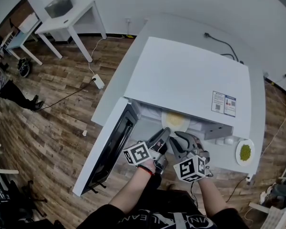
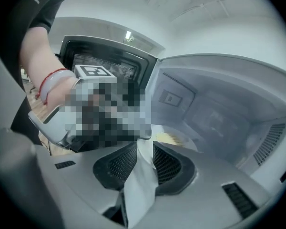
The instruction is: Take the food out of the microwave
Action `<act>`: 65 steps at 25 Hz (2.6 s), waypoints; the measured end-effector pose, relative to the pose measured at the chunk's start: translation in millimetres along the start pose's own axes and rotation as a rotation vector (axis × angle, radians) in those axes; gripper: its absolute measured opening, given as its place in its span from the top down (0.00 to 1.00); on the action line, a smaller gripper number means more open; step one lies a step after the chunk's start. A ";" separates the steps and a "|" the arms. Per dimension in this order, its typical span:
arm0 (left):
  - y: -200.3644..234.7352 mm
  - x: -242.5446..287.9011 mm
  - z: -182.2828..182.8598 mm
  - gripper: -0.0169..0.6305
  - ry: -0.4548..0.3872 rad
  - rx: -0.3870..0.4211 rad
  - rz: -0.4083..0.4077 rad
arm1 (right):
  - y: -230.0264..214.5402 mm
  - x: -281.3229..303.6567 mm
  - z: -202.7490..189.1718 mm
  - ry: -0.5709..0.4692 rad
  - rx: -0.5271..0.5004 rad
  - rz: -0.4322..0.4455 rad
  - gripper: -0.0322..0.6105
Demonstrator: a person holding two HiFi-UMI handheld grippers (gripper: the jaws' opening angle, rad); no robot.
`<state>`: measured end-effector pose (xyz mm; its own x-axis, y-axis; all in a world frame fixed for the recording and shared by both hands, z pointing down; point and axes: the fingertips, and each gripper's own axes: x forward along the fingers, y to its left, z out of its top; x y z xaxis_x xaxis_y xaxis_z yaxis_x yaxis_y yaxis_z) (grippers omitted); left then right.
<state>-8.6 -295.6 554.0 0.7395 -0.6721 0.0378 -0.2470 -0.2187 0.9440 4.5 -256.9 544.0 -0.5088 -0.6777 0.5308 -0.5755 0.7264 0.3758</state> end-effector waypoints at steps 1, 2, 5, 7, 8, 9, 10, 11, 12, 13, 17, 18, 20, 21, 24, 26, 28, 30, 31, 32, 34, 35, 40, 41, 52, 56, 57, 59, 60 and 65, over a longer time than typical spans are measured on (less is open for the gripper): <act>0.5 0.1 0.3 0.86 -0.004 -0.004 0.003 | -2.7 -2.3 0.3 -0.004 0.029 -0.010 0.81; 1.0 0.0 0.8 0.86 -0.008 -0.007 0.006 | -5.7 -5.5 0.4 -0.010 0.060 -0.021 0.79; 1.0 -0.5 2.6 0.87 -0.021 -0.021 0.008 | -17.1 -17.6 -1.2 -0.028 0.177 -0.061 0.78; 1.3 -0.8 3.1 0.87 -0.027 -0.029 0.008 | -23.5 -25.1 -6.2 -0.036 0.315 -0.076 0.77; 1.9 -1.0 3.0 0.87 -0.029 -0.031 0.008 | -25.9 -27.8 -10.6 -0.044 0.406 -0.080 0.77; 2.4 -1.2 2.8 0.87 -0.030 -0.034 0.009 | -28.0 -29.8 -15.8 -0.055 0.507 -0.083 0.77; 2.8 -1.6 2.6 0.87 -0.031 -0.036 0.009 | -29.7 -31.1 -21.5 -0.068 0.612 -0.086 0.77; 3.0 -2.3 2.6 0.87 -0.031 -0.038 0.010 | -31.1 -32.0 -26.7 -0.082 0.713 -0.088 0.77; 3.0 -3.2 2.6 0.87 -0.031 -0.038 0.009 | -32.0 -32.5 -30.7 -0.097 0.805 -0.086 0.77; 2.8 -4.2 2.9 0.87 -0.031 -0.038 0.008 | -32.2 -32.7 -32.9 -0.113 0.886 -0.081 0.77; 2.1 -8.9 4.2 0.88 -0.032 -0.038 0.006 | -31.0 -30.1 -29.3 -0.188 1.161 -0.031 0.74; 2.2 -9.8 4.0 0.88 -0.032 -0.040 0.006 | -31.2 -28.8 -28.9 -0.203 1.235 -0.021 0.74; 2.3 -11.5 2.8 0.88 -0.029 -0.044 0.007 | -32.1 -26.1 -29.8 -0.227 1.369 -0.010 0.71; 2.3 -12.3 2.2 0.88 -0.027 -0.046 0.006 | -32.6 -25.0 -30.1 -0.237 1.423 -0.007 0.70; 2.0 -15.4 0.7 0.88 -0.017 -0.050 -0.004 | -31.8 -21.0 -29.6 -0.267 1.547 0.005 0.69; 1.5 -17.7 -0.2 0.88 -0.011 -0.057 -0.010 | -29.8 -17.7 -30.2 -0.273 1.600 0.013 0.69; 0.4 -19.9 -1.3 0.88 -0.005 -0.058 -0.014 | -28.2 -14.9 -30.1 -0.274 1.631 0.020 0.69; -0.3 -21.9 -2.6 0.88 0.000 -0.061 -0.019 | -27.1 -11.9 -29.2 -0.277 1.650 0.029 0.69; -0.8 -22.8 -3.3 0.88 0.002 -0.064 -0.022 | -26.4 -10.2 -28.8 -0.277 1.659 0.033 0.69; -1.2 -23.8 -4.0 0.88 0.004 -0.069 -0.024 | -25.7 -8.5 -28.4 -0.276 1.668 0.036 0.69; -2.2 -26.0 -5.8 0.88 0.006 -0.085 -0.031 | -24.3 -5.7 -28.2 -0.273 1.690 0.037 0.69; -2.9 -27.2 -6.9 0.88 0.007 -0.095 -0.036 | -23.7 -4.6 -28.5 -0.270 1.699 0.034 0.69; -5.1 -30.2 -12.8 0.88 0.014 -0.133 -0.052 | -19.6 0.4 -29.6 -0.267 1.727 0.039 0.69; -5.1 -30.3 -13.6 0.88 0.015 -0.138 -0.054 | -18.7 1.0 -30.0 -0.267 1.729 0.042 0.69; -8.3 -31.4 -15.7 0.88 0.032 -0.090 -0.068 | -13.6 2.1 -32.0 -0.304 1.820 0.064 0.83; -5.9 -31.5 -16.4 0.87 0.033 -0.074 -0.061 | -12.5 0.6 -33.5 -0.313 1.832 0.068 0.84; -5.1 -31.7 -15.9 0.87 0.030 -0.072 -0.060 | -12.1 0.2 -33.5 -0.316 1.829 0.070 0.85; -4.2 -32.1 -14.9 0.87 0.028 -0.065 -0.061 | -11.8 -1.1 -33.8 -0.318 1.810 0.072 0.85; -3.7 -32.4 -14.1 0.87 0.027 -0.061 -0.062 | -11.4 -1.8 -33.8 -0.317 1.803 0.073 0.85; -0.7 -33.4 -10.1 0.87 0.019 -0.052 -0.053 | -5.2 -4.7 -32.4 -0.314 1.807 0.087 0.85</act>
<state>-26.8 -265.9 555.3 0.7624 -0.6471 -0.0068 -0.1751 -0.2164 0.9605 30.6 -253.8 564.1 -0.5362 -0.7974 0.2769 -0.3401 -0.0961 -0.9355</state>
